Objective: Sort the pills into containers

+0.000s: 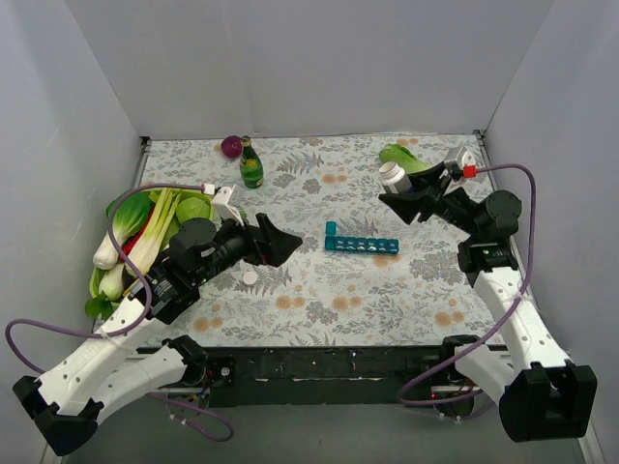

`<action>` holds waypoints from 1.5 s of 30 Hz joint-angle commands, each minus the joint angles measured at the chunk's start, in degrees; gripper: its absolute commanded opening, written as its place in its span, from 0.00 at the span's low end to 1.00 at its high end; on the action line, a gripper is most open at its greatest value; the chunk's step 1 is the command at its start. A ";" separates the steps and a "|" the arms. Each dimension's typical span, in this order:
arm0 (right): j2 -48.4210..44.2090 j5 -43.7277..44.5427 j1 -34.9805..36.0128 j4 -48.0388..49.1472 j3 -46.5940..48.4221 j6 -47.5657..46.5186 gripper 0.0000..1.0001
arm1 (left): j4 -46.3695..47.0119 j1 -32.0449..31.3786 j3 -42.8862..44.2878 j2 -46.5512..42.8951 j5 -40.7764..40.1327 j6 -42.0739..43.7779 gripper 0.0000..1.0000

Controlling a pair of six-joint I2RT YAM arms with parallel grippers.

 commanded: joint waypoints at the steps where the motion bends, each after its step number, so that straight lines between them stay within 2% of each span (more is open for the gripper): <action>1: 5.45 3.65 -1.78 12.11 6.37 12.19 0.08 | 1.62 0.14 -2.07 -1.00 -0.83 2.53 0.98; 3: 7.14 8.55 0.59 8.73 11.29 11.99 0.08 | 1.97 0.14 -1.98 -0.65 -1.09 2.97 0.98; 5: 8.20 7.01 7.96 3.79 14.11 3.14 0.06 | 2.41 0.14 -2.16 -0.30 -1.18 3.41 0.98; 7: 5.41 5.94 15.41 -1.65 13.16 -3.72 0.06 | 2.59 0.14 -2.25 -0.39 -1.18 3.41 0.98; 9: 3.47 10.39 15.63 -1.25 12.10 -10.67 0.09 | 2.15 0.14 -2.42 -0.82 -1.18 3.15 0.98; 10: 3.11 12.69 11.37 -1.24 12.62 -13.31 0.09 | 1.72 0.14 -2.68 -1.35 -1.27 2.88 0.98; 11: 3.98 13.67 7.50 1.63 12.80 -13.16 0.10 | 1.71 0.14 -3.03 -2.40 -1.35 2.53 0.98; 13: 10.01 10.10 -3.81 8.74 15.34 -2.22 0.09 | 2.32 0.14 -4.26 -3.55 -1.62 2.44 0.98; 14: 11.53 7.64 -5.53 12.26 16.39 2.27 0.06 | 2.41 0.14 -4.53 -4.16 -1.62 2.62 0.98; 15: 11.98 2.74 -3.46 12.47 15.97 6.92 0.06 | 2.59 0.14 -4.53 -4.17 -1.62 2.79 0.98; 16: 9.72 1.65 0.21 12.82 14.23 5.66 0.06 | 2.42 0.14 -4.27 -4.08 -1.36 3.14 0.98; 17: 7.26 2.16 3.99 10.04 12.47 1.04 0.08 | 2.24 0.14 -4.01 -3.82 -1.35 3.49 0.98; 18: 4.80 8.00 10.38 8.88 10.45 -7.62 0.09 | 1.80 0.14 -3.57 -3.38 -1.53 3.93 0.98; 19: 1.99 10.93 11.23 9.39 8.43 -9.53 0.11 | 1.63 0.23 -3.30 -3.29 -1.53 4.02 0.98; 20: 2.05 12.43 10.98 14.35 8.32 -7.99 0.13 | 1.62 0.14 -3.39 -3.29 -1.36 4.02 0.98; 21: 2.57 12.80 7.58 16.14 8.93 -5.36 0.12 | 1.71 0.14 -3.48 -3.46 -1.01 3.85 0.98; 22: 3.71 11.67 6.33 17.90 10.15 2.32 0.11 | 2.06 0.14 -3.82 -3.55 -0.83 3.85 0.98; 24: 3.72 6.60 6.75 21.33 10.52 5.90 0.11 | 2.15 0.14 -4.09 -3.64 -0.21 4.11 0.98; 29: 1.53 6.30 8.34 21.08 6.84 5.48 0.11 | 2.59 0.14 -4.44 -3.81 -0.30 4.64 0.98; 33: 0.65 1.22 8.42 20.21 1.75 2.85 0.11 | 2.24 0.23 -4.97 -4.25 -0.47 5.08 0.98; 35: 0.21 -1.51 8.42 16.27 -0.02 -0.22 0.11 | 1.97 0.14 -5.32 -4.87 -0.83 5.43 0.98; 37: -0.40 -5.29 8.34 11.79 -2.57 -7.59 0.10 | 2.06 0.14 -6.37 -5.48 -1.26 5.52 0.98; 40: 0.46 -9.25 8.34 -5.67 -2.59 -22.26 0.08 | 2.41 0.14 -8.66 -6.71 -1.79 5.25 0.98; 41: 1.25 -9.87 8.42 -14.16 -1.97 -25.60 0.07 | 2.50 0.14 -9.27 -6.98 -1.88 4.99 0.98; 45: 4.94 -4.28 8.51 -28.09 -0.56 -40.20 0.06 | 2.59 0.14 -11.91 -8.56 -2.85 3.94 0.98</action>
